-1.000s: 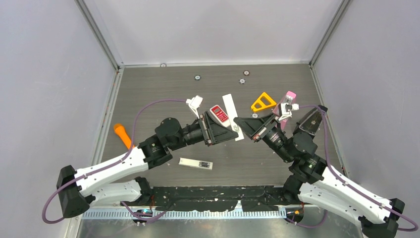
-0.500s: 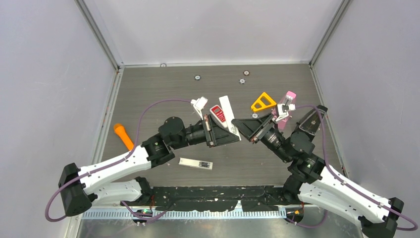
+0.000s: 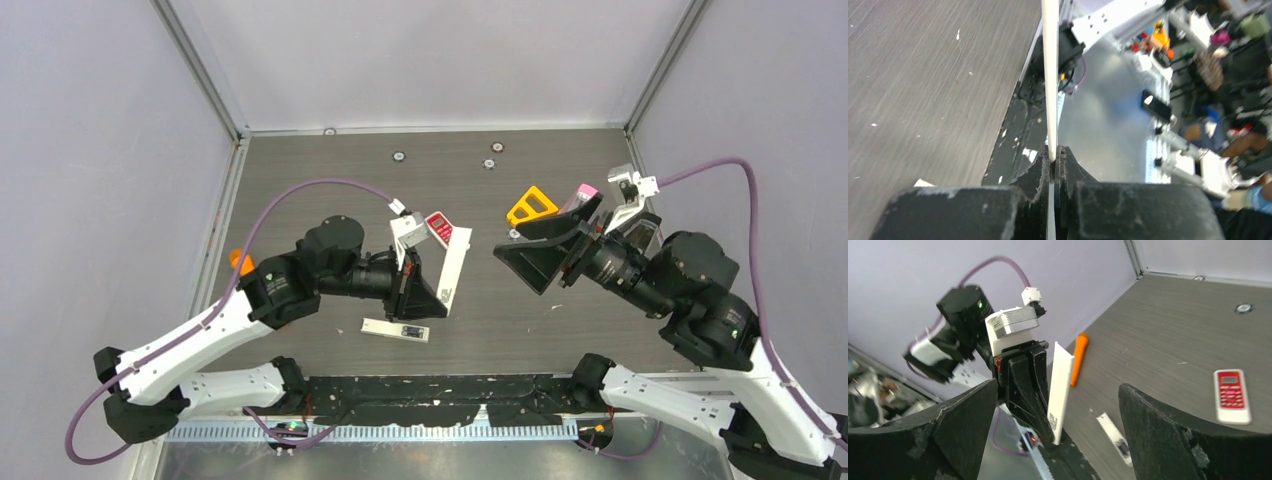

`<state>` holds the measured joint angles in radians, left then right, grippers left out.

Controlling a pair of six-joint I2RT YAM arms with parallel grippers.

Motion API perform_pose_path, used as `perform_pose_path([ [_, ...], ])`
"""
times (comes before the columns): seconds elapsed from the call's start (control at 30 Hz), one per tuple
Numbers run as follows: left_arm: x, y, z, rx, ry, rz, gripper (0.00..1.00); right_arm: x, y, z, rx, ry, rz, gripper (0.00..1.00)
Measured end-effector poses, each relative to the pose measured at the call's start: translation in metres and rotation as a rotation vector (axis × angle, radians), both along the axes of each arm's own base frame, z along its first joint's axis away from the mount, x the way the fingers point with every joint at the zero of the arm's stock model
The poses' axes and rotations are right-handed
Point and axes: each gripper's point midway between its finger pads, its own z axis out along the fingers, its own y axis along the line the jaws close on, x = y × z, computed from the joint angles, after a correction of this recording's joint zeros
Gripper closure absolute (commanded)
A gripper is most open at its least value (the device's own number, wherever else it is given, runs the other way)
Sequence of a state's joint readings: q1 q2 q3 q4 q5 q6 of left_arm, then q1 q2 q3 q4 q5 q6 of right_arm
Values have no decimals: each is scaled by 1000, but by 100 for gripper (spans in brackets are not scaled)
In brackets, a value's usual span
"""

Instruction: Load the batteries into the remote control

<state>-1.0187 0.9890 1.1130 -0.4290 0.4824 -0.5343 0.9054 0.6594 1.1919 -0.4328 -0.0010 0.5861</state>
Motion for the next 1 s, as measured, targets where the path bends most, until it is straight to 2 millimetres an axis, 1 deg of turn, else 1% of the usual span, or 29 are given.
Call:
perform_pose_path([
  [0.07,-4,5,-4,57,-53,-54,100,-5,3,5,-103,-75,49,4],
  [0.13,-6,9,-16,121,-82,-106,100,-10,8,-4,-204,-119,103,4],
  [0.17,-7,10,-24,159,-92,-131,100,-12,10,-14,-259,-133,137,6],
  [0.3,-9,22,-68,346,-88,-219,100,-18,20,-57,-449,-141,263,14],
  [0.37,-11,30,-84,414,-80,-254,100,-19,24,-70,-502,-139,309,16],
  [0.43,-14,38,-94,462,-86,-291,100,-21,28,-79,-540,-143,353,16],
  [0.6,-20,51,-101,502,-119,-353,100,-23,37,-96,-588,-152,429,12],
  [0.63,-21,52,-103,508,-126,-365,100,-24,39,-99,-595,-155,443,13],
  [0.73,-24,57,-104,521,-139,-390,100,-27,44,-105,-606,-157,490,23],
  [0.8,-24,58,-105,525,-149,-401,100,-29,48,-112,-613,-146,529,27],
  [0.97,-25,60,-105,525,-158,-414,100,-35,58,-129,-622,-107,614,30],
  [1.0,-25,60,-105,523,-162,-417,100,-36,60,-133,-625,-97,628,34],
])
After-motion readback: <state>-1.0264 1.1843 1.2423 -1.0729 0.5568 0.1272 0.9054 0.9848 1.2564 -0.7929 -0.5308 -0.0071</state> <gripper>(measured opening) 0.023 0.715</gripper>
